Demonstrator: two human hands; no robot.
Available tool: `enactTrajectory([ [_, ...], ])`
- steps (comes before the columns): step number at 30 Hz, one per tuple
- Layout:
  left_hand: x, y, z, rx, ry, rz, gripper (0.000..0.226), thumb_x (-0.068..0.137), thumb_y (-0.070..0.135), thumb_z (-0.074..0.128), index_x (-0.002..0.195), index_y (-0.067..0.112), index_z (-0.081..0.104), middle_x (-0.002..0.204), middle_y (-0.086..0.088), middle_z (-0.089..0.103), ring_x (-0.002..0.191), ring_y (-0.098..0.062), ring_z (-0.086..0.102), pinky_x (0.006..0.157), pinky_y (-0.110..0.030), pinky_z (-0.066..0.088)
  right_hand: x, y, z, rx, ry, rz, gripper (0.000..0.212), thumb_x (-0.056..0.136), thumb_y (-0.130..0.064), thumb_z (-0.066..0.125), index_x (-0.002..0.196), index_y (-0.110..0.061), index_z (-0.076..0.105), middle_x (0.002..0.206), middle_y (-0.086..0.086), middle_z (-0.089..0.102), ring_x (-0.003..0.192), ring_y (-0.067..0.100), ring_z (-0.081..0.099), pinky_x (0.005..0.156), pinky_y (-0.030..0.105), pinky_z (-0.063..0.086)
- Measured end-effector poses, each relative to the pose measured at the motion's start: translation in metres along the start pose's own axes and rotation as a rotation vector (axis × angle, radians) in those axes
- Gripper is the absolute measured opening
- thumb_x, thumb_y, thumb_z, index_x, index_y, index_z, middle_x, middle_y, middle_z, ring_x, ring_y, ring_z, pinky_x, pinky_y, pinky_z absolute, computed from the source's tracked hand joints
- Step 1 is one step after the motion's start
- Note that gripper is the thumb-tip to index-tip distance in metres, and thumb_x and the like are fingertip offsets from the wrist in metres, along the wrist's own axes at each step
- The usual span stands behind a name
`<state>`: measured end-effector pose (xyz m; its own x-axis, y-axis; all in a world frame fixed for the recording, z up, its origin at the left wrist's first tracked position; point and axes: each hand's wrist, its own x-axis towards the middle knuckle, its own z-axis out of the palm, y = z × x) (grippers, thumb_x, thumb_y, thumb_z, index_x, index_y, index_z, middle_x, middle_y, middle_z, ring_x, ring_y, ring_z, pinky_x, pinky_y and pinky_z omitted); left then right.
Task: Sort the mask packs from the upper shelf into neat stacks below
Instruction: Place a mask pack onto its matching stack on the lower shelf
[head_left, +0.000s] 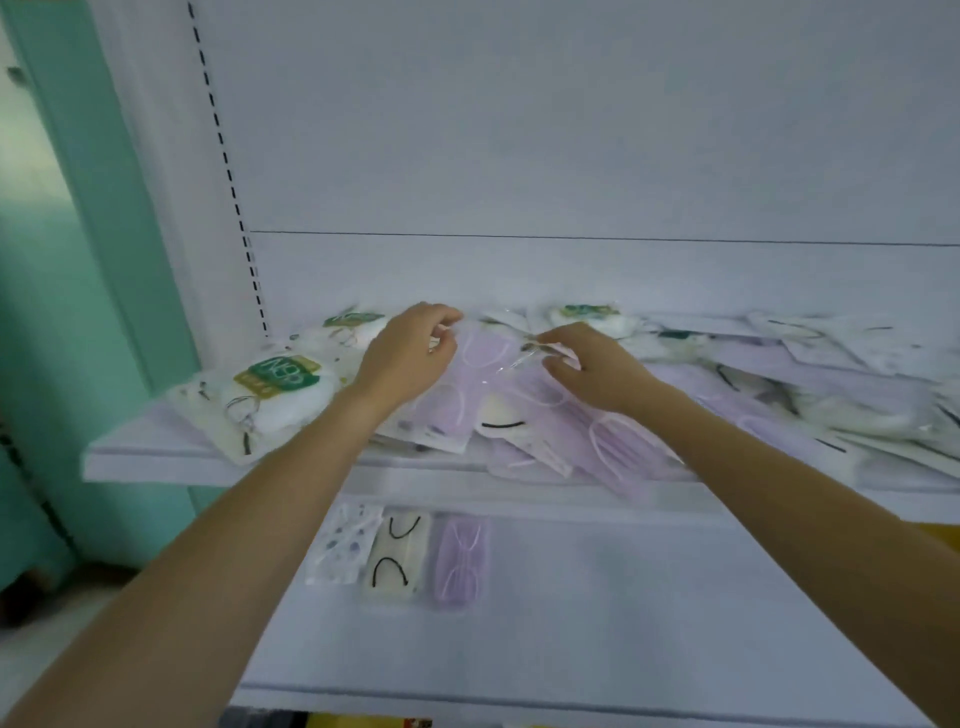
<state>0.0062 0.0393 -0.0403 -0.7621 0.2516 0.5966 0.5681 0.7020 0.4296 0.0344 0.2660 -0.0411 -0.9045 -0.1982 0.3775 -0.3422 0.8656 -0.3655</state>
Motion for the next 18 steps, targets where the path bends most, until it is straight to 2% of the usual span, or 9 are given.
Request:
enactTrajectory([
  [6, 0.049, 0.030, 0.078, 0.013, -0.157, -0.075, 0.038, 0.095, 0.018, 0.048, 0.132, 0.014, 0.050, 0.129, -0.011, 0.048, 0.111, -0.023, 0.053, 0.093, -0.033, 0.043, 0.009, 0.069, -0.025, -0.041, 0.011, 0.104, 0.038, 0.096, -0.023, 0.047, 0.133, -0.014, 0.047, 0.139, 0.005, 0.046, 0.129, 0.020, 0.040, 0.102, 0.026, 0.029],
  [8, 0.064, 0.025, 0.089, 0.042, -0.168, -0.122, 0.042, 0.095, 0.018, 0.046, 0.137, 0.017, 0.044, 0.129, -0.014, 0.044, 0.105, -0.026, 0.054, 0.089, -0.030, 0.042, 0.011, 0.079, -0.022, -0.032, 0.016, 0.106, 0.038, 0.095, -0.022, 0.048, 0.132, -0.016, 0.048, 0.138, 0.005, 0.046, 0.128, 0.020, 0.040, 0.102, 0.028, 0.030],
  [11, 0.089, 0.010, 0.099, 0.102, -0.177, -0.224, 0.049, 0.096, 0.022, 0.042, 0.144, 0.023, 0.033, 0.122, -0.023, 0.048, 0.103, -0.033, 0.054, 0.081, -0.031, 0.039, 0.013, 0.089, -0.016, -0.011, 0.020, 0.103, 0.037, 0.095, -0.021, 0.048, 0.132, -0.018, 0.049, 0.138, 0.002, 0.045, 0.127, 0.018, 0.040, 0.099, 0.028, 0.033],
  [14, 0.116, -0.003, 0.104, 0.190, -0.271, -0.313, 0.047, 0.098, 0.029, 0.039, 0.145, 0.025, 0.033, 0.129, -0.021, 0.053, 0.119, -0.035, 0.049, 0.095, -0.035, 0.039, 0.012, 0.097, -0.016, 0.009, 0.060, 0.118, 0.037, 0.095, -0.020, 0.048, 0.131, -0.019, 0.049, 0.137, -0.002, 0.046, 0.124, 0.015, 0.042, 0.094, 0.022, 0.032],
  [16, 0.130, -0.006, 0.108, 0.216, -0.326, -0.331, 0.036, 0.097, 0.030, 0.041, 0.129, 0.018, 0.051, 0.128, -0.014, 0.056, 0.120, -0.032, 0.050, 0.095, -0.035, 0.040, 0.011, 0.101, -0.017, 0.013, 0.084, 0.129, 0.036, 0.095, -0.020, 0.048, 0.131, -0.019, 0.050, 0.136, -0.001, 0.047, 0.122, 0.014, 0.044, 0.090, 0.017, 0.030],
  [17, 0.136, -0.008, 0.112, 0.208, -0.309, -0.315, 0.027, 0.095, 0.028, 0.043, 0.107, 0.012, 0.061, 0.117, -0.014, 0.061, 0.111, -0.032, 0.054, 0.087, -0.034, 0.042, 0.010, 0.103, -0.018, 0.006, 0.086, 0.134, 0.036, 0.095, -0.020, 0.048, 0.131, -0.018, 0.050, 0.135, -0.001, 0.047, 0.122, 0.014, 0.044, 0.089, 0.016, 0.029],
  [18, 0.140, -0.008, 0.114, 0.186, -0.267, -0.294, 0.024, 0.094, 0.024, 0.044, 0.082, 0.010, 0.059, 0.098, -0.014, 0.063, 0.098, -0.033, 0.057, 0.074, -0.033, 0.041, 0.010, 0.106, -0.019, -0.005, 0.083, 0.138, 0.036, 0.095, -0.020, 0.048, 0.131, -0.018, 0.050, 0.135, -0.001, 0.047, 0.123, 0.015, 0.044, 0.089, 0.014, 0.027],
])
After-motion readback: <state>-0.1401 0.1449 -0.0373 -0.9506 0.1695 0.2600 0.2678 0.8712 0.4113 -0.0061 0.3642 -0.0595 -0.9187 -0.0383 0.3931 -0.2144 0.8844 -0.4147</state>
